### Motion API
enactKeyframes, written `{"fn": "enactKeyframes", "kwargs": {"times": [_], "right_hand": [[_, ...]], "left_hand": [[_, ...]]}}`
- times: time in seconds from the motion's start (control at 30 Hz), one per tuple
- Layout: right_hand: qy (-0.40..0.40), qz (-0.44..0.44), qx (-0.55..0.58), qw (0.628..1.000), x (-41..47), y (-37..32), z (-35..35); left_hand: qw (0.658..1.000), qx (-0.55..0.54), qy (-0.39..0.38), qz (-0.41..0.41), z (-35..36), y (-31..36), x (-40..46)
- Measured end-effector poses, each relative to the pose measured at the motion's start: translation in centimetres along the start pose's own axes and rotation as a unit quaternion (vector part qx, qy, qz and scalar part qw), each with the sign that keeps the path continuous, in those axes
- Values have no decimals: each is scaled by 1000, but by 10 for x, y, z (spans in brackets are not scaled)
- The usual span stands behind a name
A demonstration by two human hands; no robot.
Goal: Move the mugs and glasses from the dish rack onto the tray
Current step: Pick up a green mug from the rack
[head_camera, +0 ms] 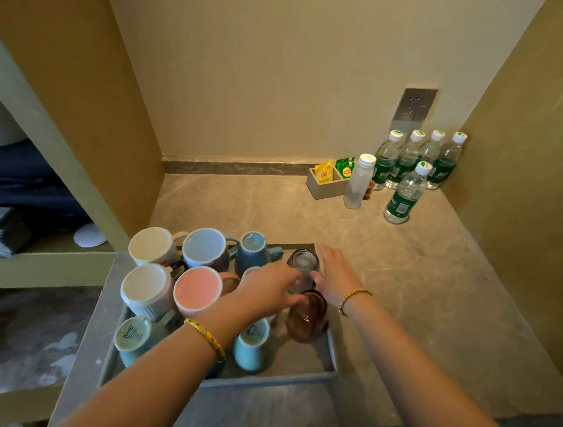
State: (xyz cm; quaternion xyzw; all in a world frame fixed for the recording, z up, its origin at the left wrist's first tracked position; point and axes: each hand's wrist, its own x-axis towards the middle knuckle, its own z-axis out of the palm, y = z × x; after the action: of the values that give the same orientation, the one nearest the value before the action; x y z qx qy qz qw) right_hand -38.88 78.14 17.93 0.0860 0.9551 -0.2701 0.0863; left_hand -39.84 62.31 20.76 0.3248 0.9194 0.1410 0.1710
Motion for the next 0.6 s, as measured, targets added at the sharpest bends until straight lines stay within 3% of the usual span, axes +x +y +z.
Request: {"fn": "enactKeyframes", "kwargs": {"times": [0.1, 0.23, 0.6], "right_hand": [[-78, -31, -10, 996, 26, 4, -3], [-166, -66, -65, 982, 49, 7, 2], [-155, -126, -54, 978, 77, 20, 5]], "left_hand": [[993, 53, -105, 18, 22, 13, 4], [996, 35, -81, -23, 37, 22, 10], [994, 31, -80, -64, 49, 23, 23]]}}
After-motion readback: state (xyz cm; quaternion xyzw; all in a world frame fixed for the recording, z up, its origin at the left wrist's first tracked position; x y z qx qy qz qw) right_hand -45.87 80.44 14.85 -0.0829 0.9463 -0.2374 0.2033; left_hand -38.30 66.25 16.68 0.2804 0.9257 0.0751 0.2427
